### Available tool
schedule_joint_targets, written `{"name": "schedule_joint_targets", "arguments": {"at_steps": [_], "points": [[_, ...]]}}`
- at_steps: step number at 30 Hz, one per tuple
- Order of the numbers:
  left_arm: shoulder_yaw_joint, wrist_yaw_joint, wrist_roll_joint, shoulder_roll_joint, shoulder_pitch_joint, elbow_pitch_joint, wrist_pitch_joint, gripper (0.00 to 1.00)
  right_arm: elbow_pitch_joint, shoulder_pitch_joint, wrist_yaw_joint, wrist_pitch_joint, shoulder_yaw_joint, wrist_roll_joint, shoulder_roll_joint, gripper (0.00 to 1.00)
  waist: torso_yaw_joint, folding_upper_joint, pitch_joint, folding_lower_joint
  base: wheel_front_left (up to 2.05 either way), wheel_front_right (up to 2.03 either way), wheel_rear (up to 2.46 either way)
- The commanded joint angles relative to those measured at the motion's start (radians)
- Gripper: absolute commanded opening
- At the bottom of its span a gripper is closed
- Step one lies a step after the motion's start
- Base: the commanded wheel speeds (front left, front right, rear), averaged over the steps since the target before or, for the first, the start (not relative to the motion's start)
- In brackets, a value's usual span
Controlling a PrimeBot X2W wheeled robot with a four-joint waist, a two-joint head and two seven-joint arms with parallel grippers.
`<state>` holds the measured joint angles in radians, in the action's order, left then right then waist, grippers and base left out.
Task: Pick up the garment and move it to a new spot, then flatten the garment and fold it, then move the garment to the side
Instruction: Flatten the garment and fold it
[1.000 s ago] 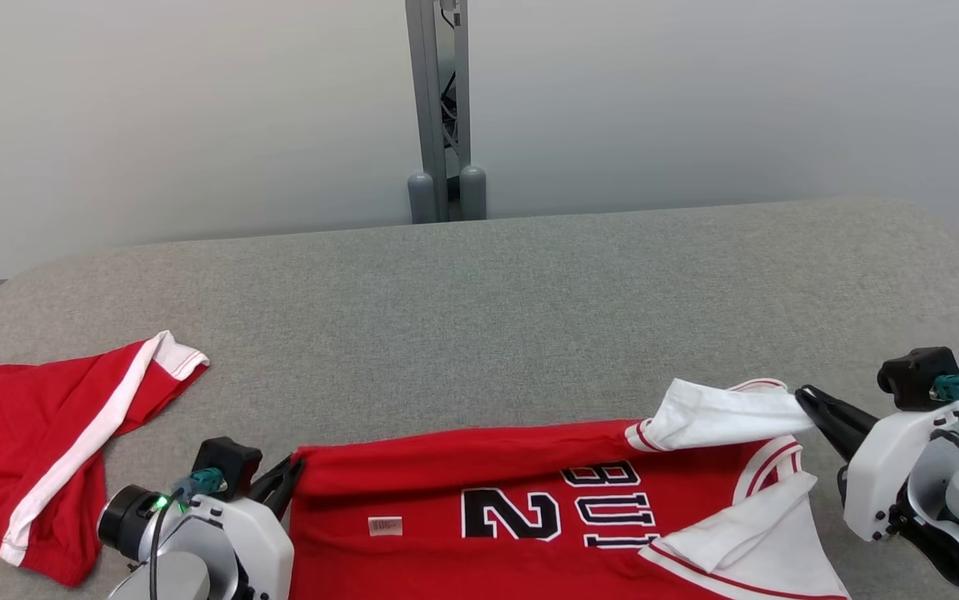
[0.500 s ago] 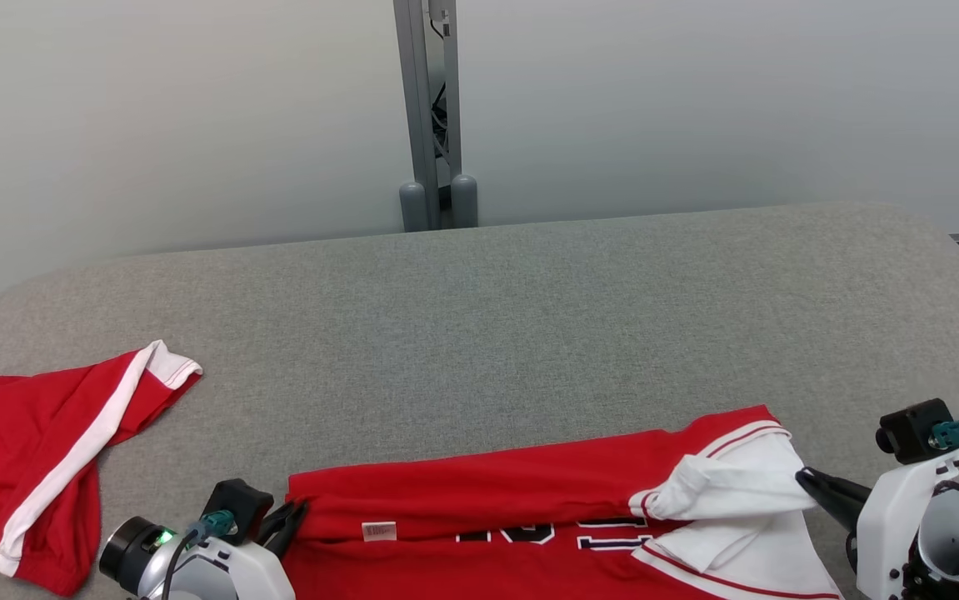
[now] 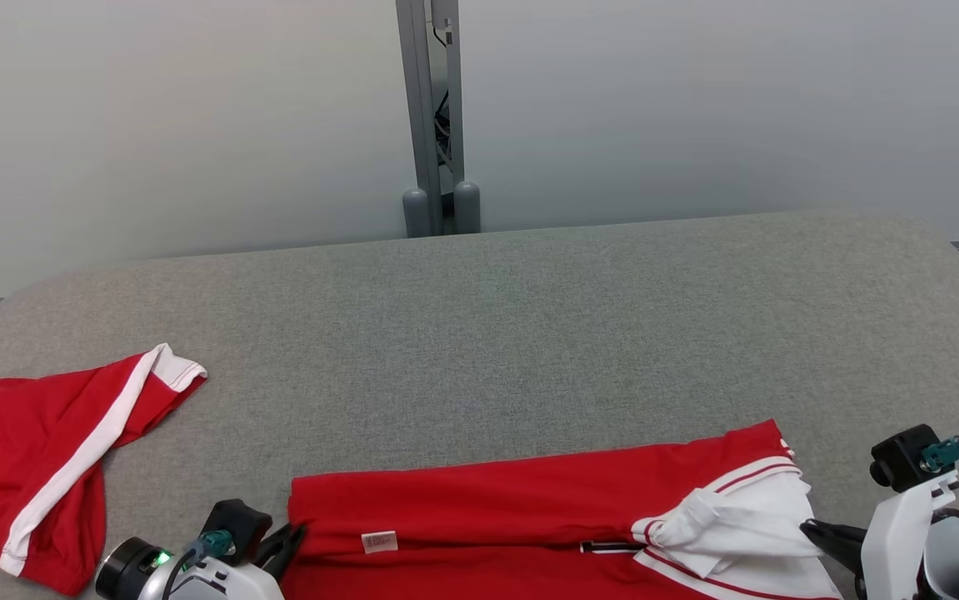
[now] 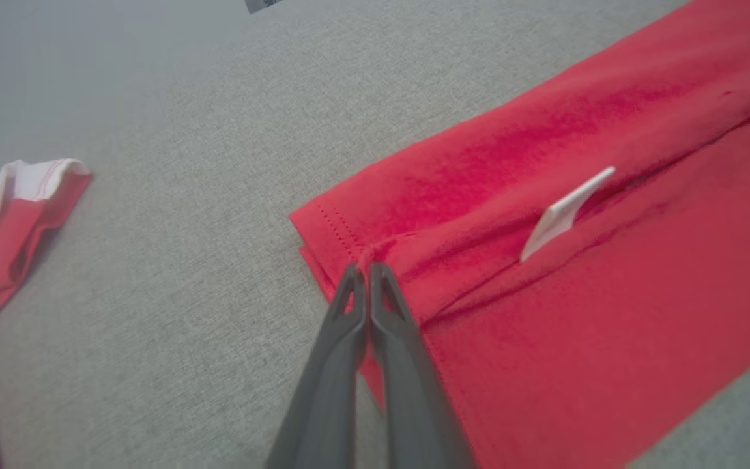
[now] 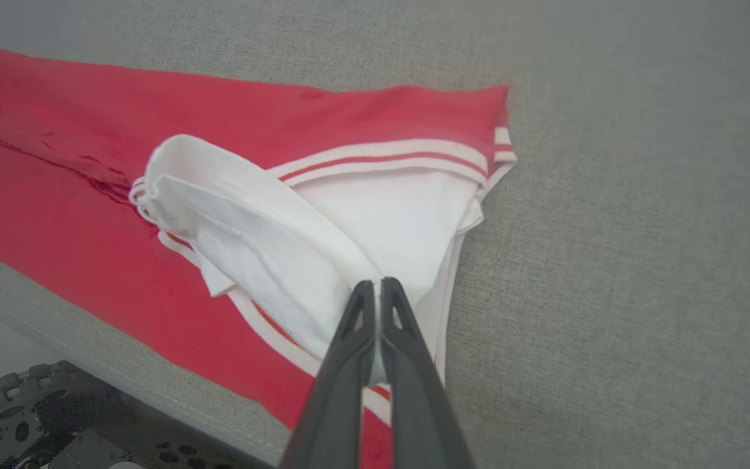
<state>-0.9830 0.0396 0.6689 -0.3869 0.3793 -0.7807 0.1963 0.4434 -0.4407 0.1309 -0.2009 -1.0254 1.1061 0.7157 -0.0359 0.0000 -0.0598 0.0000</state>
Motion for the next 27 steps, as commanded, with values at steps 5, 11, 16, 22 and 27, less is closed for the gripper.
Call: {"name": "schedule_joint_targets", "arguments": {"at_steps": [5, 11, 16, 22, 27], "points": [[-0.005, -0.005, 0.009, -0.018, -0.022, 0.029, -0.017, 0.00, -0.007, 0.046, 0.000, -0.032, 0.044, -0.052, -0.002, 0.00, 0.007, 0.0000, -0.002, 0.0000, 0.00, 0.00, 0.00], [-0.015, -0.021, 0.003, -0.030, -0.033, 0.057, -0.026, 0.53, 0.006, 0.087, 0.000, -0.035, 0.122, -0.114, -0.037, 1.00, 0.009, 0.0000, 0.000, 0.0000, 0.00, 0.00, 0.00], [-0.011, -0.046, 0.007, -0.038, -0.038, 0.069, -0.036, 1.00, 0.002, 0.114, 0.000, -0.065, 0.195, -0.156, -0.042, 1.00, 0.009, 0.0000, -0.001, 0.0000, 0.00, 0.00, 0.00], [0.027, -0.093, 0.023, -0.065, -0.021, 0.095, -0.013, 1.00, -0.012, 0.134, 0.000, -0.044, 0.330, -0.217, -0.034, 1.00, 0.007, 0.0000, -0.002, 0.0000, 0.00, 0.00, 0.00], [0.094, -0.155, 0.048, -0.071, -0.006, 0.139, 0.037, 1.00, -0.033, 0.148, 0.000, 0.061, 0.467, -0.295, -0.054, 1.00, 0.006, 0.0000, 0.002, 0.0000, 0.00, 0.00, 0.00]]}}
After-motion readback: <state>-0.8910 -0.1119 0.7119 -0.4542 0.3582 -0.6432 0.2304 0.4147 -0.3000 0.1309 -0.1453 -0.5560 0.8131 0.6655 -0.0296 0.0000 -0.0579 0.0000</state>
